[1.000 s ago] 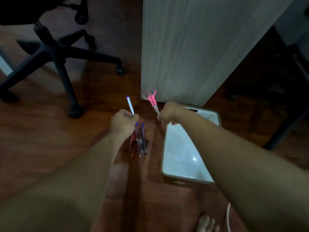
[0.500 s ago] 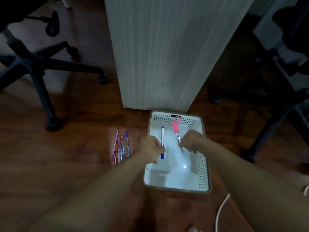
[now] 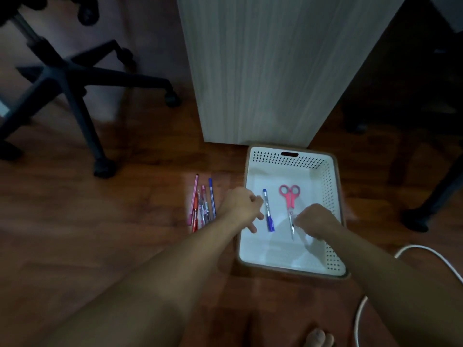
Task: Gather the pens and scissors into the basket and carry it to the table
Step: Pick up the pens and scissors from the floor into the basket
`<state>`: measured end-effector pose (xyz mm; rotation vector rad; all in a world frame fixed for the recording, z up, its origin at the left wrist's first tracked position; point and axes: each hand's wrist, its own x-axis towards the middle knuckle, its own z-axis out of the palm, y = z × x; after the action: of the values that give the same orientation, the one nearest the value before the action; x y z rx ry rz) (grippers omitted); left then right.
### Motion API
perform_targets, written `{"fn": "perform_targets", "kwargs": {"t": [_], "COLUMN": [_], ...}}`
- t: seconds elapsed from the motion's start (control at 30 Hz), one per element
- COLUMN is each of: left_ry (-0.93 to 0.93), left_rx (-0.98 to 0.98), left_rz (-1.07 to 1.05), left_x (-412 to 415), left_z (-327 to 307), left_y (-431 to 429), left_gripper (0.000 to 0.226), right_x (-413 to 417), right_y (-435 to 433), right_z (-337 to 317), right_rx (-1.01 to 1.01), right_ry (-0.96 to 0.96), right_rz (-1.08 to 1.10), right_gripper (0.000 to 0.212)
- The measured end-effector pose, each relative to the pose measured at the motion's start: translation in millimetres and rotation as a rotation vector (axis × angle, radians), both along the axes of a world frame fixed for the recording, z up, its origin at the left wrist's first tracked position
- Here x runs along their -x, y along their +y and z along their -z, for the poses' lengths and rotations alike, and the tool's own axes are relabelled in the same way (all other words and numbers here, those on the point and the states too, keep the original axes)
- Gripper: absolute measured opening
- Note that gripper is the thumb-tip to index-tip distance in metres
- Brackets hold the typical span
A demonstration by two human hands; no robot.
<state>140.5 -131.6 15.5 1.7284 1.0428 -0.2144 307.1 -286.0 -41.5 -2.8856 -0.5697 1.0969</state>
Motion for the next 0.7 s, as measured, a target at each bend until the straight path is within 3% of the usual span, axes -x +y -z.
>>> {"fn": "perform_targets", "kwargs": {"t": [0.07,0.2,0.4,0.57,0.7], "left_ry": [-0.067,-0.093,0.05,0.24,0.415], "left_rx": [-0.061,-0.233,-0.342,-0.282,-0.222], "left_rz": [-0.117,-0.311,-0.49,-0.386,-0.281], "left_x": [6,31,75,100,103], "left_z": [-1,4,22,36,50], "left_y": [10,43,85,86,86], "left_gripper": [0.033,0.037,0.024,0.027,0.038], "right_x": [4,12,64,116,144], "right_y": [5,31,92,134,161], "right_z": [-11,-42,-78,-69,-39], "right_rx": [-0.045,-0.236,-0.518,-0.574,-0.466], "right_ry": [-0.02,-0.093,-0.178,-0.091,0.029], "right_rz": [0.0,0.057,0.0,-0.098,-0.165], "right_gripper": [0.044,0.037,0.033,0.032,0.034]}}
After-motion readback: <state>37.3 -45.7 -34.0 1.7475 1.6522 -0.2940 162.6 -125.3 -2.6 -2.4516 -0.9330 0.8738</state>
